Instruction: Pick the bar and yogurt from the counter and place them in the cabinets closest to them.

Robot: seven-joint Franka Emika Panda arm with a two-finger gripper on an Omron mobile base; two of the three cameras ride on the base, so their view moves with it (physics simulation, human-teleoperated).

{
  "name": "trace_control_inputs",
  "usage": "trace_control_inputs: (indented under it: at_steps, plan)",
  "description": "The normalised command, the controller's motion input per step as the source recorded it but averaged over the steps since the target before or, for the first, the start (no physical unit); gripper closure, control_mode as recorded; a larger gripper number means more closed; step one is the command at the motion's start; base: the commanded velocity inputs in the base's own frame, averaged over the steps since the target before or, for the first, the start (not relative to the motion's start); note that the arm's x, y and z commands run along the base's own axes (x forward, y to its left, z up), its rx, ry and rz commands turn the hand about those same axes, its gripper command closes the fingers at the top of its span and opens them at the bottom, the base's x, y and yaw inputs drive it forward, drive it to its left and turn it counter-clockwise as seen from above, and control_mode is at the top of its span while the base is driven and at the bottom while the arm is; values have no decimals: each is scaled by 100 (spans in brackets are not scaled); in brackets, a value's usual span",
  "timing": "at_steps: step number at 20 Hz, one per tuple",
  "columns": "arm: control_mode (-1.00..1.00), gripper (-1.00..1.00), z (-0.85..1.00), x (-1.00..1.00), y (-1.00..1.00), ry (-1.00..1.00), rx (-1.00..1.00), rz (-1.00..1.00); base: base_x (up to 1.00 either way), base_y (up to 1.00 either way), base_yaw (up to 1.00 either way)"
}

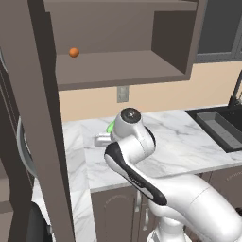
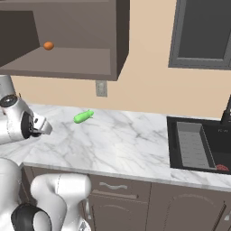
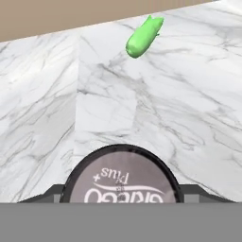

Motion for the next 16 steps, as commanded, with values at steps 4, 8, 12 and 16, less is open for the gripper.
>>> trace_control_inputs:
  at_steps: [4,8,12,16]
  plan:
    - [-100,100,47,-46,-19,0,0,-8,0,0,0]
    - [-100,100,50,-44,-21,0,0,-8,0,0,0]
    - [-100,100,53,-45,-26,0,0,-9,0,0,0]
    - [-100,100,55,-46,-29,0,0,-8,0,0,0]
